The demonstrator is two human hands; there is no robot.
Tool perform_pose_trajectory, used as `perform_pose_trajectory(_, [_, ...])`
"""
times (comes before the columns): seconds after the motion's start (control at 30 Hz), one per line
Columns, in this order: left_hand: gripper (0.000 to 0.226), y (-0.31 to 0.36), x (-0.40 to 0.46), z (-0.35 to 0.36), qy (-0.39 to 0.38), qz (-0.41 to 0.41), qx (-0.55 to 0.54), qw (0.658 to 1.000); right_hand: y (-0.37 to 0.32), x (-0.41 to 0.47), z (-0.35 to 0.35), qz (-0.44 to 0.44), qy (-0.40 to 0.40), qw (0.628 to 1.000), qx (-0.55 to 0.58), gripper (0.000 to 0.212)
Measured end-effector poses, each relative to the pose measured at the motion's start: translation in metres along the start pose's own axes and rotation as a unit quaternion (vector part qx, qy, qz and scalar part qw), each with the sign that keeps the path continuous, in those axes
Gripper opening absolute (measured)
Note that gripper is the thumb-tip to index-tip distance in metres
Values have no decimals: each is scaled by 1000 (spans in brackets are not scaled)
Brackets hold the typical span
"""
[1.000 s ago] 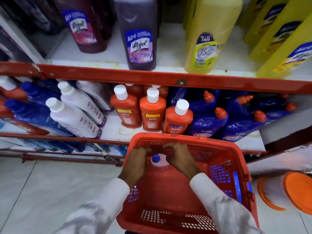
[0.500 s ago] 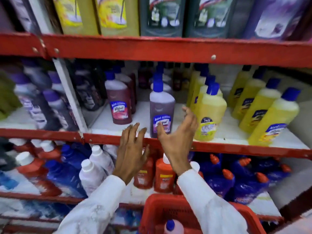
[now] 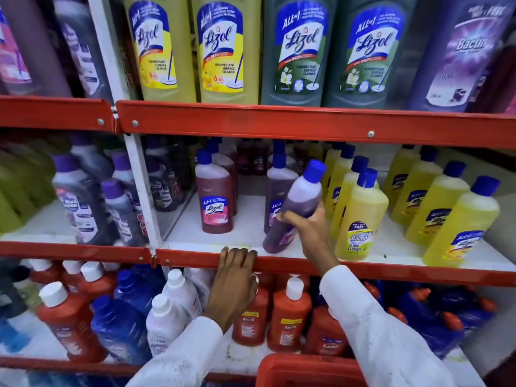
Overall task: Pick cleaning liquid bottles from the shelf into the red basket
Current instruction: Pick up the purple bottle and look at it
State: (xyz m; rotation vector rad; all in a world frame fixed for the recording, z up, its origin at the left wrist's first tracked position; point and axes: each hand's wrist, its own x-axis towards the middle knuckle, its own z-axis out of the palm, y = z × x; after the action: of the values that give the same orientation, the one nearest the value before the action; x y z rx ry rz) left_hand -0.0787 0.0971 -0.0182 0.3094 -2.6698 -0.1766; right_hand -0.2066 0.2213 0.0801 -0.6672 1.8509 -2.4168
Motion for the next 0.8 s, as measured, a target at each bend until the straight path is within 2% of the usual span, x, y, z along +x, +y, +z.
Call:
perform_pose_trajectory(0.07, [52, -1, 1, 4, 2, 2, -3, 1000, -16, 0, -13, -3, -92, 986, 142, 61])
perform_pose_trajectory(0.1, [51, -1, 2, 6, 8, 3, -4, 1000, -24, -1, -19, 22, -149, 963, 222, 64])
perform_pose_trajectory(0.17, [50, -1, 2, 10, 24, 5, -5, 1000, -37, -4, -24, 77, -256, 905, 330, 73])
perform_pose_trajectory(0.27, [50, 1, 4, 16, 45, 5, -4, 999, -56, -10, -24, 97, -404, 818, 397, 75])
perform_pose_trajectory(0.33, [50, 2, 4, 18, 43, -9, -5, 999, -63, -13, -25, 90, -433, 792, 421, 75])
perform_pose_trajectory(0.43, [50, 2, 4, 18, 48, -13, -6, 999, -67, -13, -34, 70, -437, 785, 433, 72])
perform_pose_trajectory(0.5, [51, 3, 5, 18, 51, -11, -8, 999, -68, -14, -39, 41, -396, 821, 409, 70])
perform_pose_trajectory(0.53, [51, 3, 5, 19, 53, -10, -8, 999, -67, -14, -40, 25, -349, 858, 377, 70])
perform_pose_trajectory(0.6, [52, 4, 5, 20, 57, -13, -13, 998, -62, -15, -38, -15, -202, 945, 255, 63])
perform_pose_trajectory(0.63, [53, 4, 5, 20, 56, -17, -18, 998, -60, -15, -34, -36, -122, 976, 178, 61])
perform_pose_trajectory(0.7, [54, 4, 3, 20, 52, -24, -24, 998, -52, -14, -23, -55, 1, 996, 65, 73])
perform_pose_trajectory(0.8, [53, 4, 2, 19, 46, -25, -32, 998, -38, -13, -8, -56, 81, 995, 4, 85])
